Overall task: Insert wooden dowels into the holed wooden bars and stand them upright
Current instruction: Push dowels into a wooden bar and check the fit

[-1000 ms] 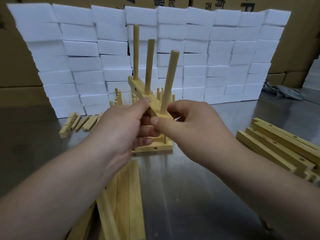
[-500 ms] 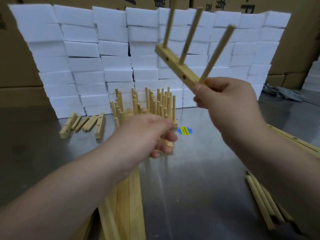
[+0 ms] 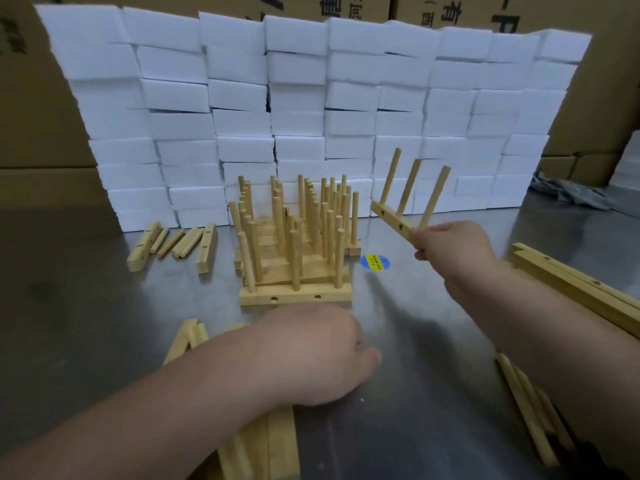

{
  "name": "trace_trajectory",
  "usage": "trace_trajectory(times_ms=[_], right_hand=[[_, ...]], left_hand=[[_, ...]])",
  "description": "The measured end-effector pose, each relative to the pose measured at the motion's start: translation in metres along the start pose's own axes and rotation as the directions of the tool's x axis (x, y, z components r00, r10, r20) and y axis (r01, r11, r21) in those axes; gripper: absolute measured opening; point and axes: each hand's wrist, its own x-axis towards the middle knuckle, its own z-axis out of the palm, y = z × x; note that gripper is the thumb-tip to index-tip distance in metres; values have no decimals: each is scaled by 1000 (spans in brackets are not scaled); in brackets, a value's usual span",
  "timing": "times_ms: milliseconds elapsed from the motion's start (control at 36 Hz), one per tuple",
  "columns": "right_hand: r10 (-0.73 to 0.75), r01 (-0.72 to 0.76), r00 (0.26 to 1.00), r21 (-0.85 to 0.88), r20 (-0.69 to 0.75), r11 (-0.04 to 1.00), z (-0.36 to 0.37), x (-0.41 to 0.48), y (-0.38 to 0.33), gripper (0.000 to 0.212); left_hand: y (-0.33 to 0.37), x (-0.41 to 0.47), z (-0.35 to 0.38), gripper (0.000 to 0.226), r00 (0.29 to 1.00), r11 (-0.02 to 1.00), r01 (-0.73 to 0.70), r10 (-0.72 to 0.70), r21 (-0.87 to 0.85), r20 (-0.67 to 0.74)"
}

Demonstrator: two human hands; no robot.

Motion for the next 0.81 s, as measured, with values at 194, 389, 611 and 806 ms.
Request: trace_trajectory(times_ms=[194, 389, 611, 806], right_hand=[[59, -52, 998, -259, 19, 964, 21, 29, 20, 28], [96, -66, 995, -482, 38, 874, 48, 52, 28, 19], [93, 13, 985, -594, 147, 804, 75, 64, 26, 25], [137, 66, 977, -842, 164, 536, 102, 73, 22, 40]], left_hand=[[0, 0, 0, 39, 1000, 999, -7, 7, 39, 4], [-1, 2, 3, 40, 1000, 999, 6, -6, 33, 3], [-2, 3, 2, 39, 1000, 999, -24, 24, 28, -2], [0, 3, 2, 40, 999, 999, -33, 33, 9, 10]])
